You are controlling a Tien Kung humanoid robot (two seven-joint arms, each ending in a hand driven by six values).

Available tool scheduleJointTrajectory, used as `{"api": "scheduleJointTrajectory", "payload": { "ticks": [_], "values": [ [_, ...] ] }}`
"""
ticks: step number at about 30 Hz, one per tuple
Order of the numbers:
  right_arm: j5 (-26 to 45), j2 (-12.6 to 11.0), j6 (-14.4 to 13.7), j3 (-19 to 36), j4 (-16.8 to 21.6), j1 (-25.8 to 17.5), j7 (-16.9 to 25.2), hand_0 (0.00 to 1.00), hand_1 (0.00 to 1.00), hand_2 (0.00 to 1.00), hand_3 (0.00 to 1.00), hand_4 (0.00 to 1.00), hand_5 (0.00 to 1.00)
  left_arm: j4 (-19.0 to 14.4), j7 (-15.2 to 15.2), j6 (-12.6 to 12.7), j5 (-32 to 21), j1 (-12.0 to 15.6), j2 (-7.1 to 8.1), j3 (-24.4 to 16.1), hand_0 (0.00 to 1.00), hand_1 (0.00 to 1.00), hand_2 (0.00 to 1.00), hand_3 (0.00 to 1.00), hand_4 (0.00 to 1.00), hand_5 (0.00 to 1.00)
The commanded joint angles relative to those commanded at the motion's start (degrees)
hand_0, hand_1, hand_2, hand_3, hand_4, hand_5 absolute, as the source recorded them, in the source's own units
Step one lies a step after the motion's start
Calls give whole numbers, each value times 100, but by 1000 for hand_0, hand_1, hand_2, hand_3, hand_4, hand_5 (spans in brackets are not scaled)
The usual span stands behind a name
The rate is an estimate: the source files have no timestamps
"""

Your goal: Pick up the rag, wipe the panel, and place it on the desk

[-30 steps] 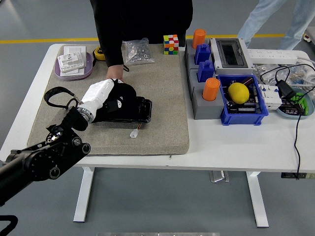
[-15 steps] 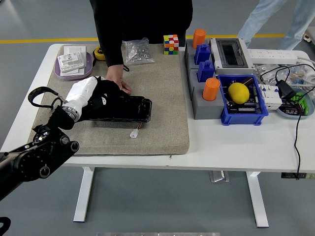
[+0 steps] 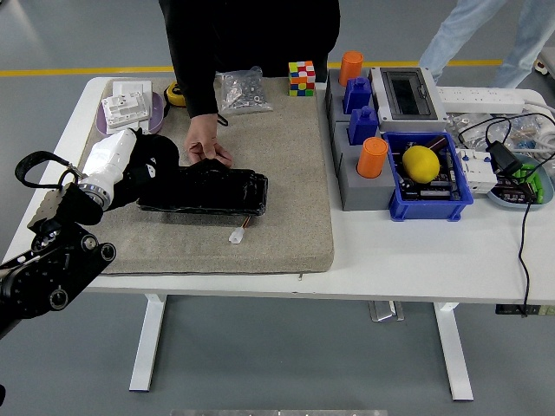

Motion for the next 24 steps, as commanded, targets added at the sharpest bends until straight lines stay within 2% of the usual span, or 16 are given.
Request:
{"api": "scheduleJointTrajectory", "payload": {
  "ticks": [16,24],
  "values": [
    [8,-6,-12,36,5,-18,0,703,590,679,626,998,623,93,-13,34,25,129,100,-94,297,219,594,423,2,2],
    [27,-10,-12,17,1,5,9,703,590,679,626,998,623,41,-3,31,4,65,36,30,297,219,593,424,2,2]
  ]
}}
